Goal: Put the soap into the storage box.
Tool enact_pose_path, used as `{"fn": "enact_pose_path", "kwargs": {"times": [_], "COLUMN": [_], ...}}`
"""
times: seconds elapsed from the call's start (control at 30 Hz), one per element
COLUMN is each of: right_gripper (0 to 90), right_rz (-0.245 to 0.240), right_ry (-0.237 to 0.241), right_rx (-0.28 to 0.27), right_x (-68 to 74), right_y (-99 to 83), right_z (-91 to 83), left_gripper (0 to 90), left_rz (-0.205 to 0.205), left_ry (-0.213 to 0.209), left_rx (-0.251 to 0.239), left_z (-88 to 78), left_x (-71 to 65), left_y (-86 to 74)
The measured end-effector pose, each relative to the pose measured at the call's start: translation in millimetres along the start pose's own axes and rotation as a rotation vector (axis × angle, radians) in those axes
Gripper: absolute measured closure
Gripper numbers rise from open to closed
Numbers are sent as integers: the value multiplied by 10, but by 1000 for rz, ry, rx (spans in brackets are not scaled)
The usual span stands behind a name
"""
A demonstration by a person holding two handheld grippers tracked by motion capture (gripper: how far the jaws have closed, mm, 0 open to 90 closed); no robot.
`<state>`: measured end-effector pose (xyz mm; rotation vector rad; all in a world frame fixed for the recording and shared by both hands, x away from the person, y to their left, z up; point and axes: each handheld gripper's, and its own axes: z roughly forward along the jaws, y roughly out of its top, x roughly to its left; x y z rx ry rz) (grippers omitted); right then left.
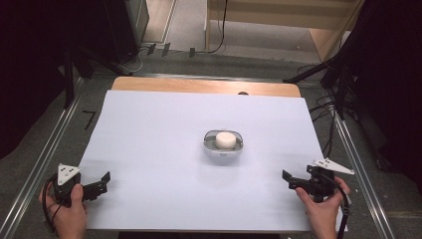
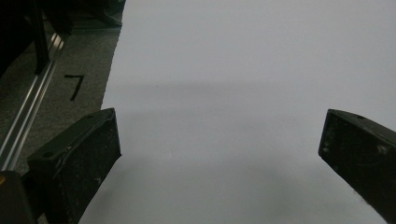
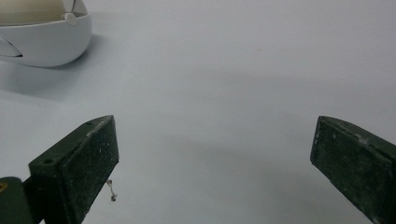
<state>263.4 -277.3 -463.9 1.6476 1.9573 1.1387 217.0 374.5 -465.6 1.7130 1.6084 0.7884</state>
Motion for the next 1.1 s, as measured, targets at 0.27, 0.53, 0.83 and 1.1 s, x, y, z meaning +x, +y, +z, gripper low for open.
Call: {"fn": "enact_pose_path", "kwargs": {"times": [0.27,0.53,0.83,1.1], "right_gripper": [16,16,35,68], "right_rz": [14,14,34,44], "right_ry": [-38,-63,-57,-63], "right_rx": [4,-3,-19,-51], "right_x": [-201,-380,-522,-515], "right_y": [-105,-213,-324,-345], "right_z": [-118,-249,-314,-329], "left_gripper": [0,0,0,0], "left_rz": [3,-4,-6,-5], "left_ry": [1,-1,-5,-6], "left_rx": [0,-3,0,-1], "left_z": [0,-4,-1,-1], "left_x": [-3,2,5,7], "left_y": [0,-1,0,0]}}
